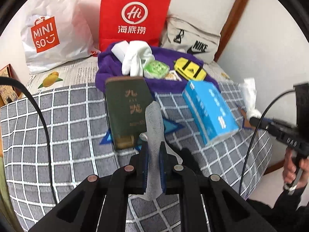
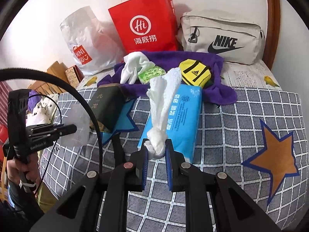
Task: Organize soft objects
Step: 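Grasp the white mesh bag on the sheet with the left tool, then carry the mesh bag to the towel while the right tool drops the tissue on the yellow pouch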
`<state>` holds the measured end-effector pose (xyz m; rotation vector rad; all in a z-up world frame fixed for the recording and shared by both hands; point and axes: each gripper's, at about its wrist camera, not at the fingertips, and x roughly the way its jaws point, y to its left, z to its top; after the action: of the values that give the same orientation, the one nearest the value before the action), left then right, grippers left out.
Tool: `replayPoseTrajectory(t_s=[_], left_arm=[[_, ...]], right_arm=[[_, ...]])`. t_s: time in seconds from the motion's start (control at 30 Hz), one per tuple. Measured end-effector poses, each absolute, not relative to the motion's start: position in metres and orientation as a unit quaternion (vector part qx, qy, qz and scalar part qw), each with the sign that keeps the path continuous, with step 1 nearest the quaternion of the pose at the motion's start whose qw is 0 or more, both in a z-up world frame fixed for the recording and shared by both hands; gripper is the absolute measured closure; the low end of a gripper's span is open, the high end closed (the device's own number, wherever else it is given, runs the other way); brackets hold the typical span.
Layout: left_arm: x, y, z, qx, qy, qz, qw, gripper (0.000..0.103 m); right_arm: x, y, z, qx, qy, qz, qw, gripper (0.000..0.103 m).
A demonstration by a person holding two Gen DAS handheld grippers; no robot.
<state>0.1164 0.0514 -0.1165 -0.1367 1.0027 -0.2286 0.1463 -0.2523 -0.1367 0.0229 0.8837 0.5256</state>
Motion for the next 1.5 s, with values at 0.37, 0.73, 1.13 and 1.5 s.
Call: replayPoseTrajectory(t_s=[0.37, 0.73, 1.13, 1.5], left_arm=[[0.148, 0.062, -0.084, -0.086, 0.456, -0.11, 0.879, 0.093], [0.198, 0.063, -0.07, -0.092, 0.446, -0.115, 0.883, 0.093], [0.25, 0.054, -0.064, -0.086, 0.448, -0.127, 0.881, 0.093], [0.294, 0.052, -0.055, -0.062, 0.448, -0.12, 0.884, 0.093]], right_arm=[[0.173, -0.256, -0.128, 0.005, 0.412, 0.263, 0.873, 0.087], [0.212, -0.251, -0.111, -0.001, 0.407, 0.264, 0.875, 0.087], [0.265, -0.239, -0.105, -0.013, 0.411, 0.252, 0.876, 0.087], [0.349, -0.225, -0.141, 0.009, 0.462, 0.234, 0.856, 0.087]])
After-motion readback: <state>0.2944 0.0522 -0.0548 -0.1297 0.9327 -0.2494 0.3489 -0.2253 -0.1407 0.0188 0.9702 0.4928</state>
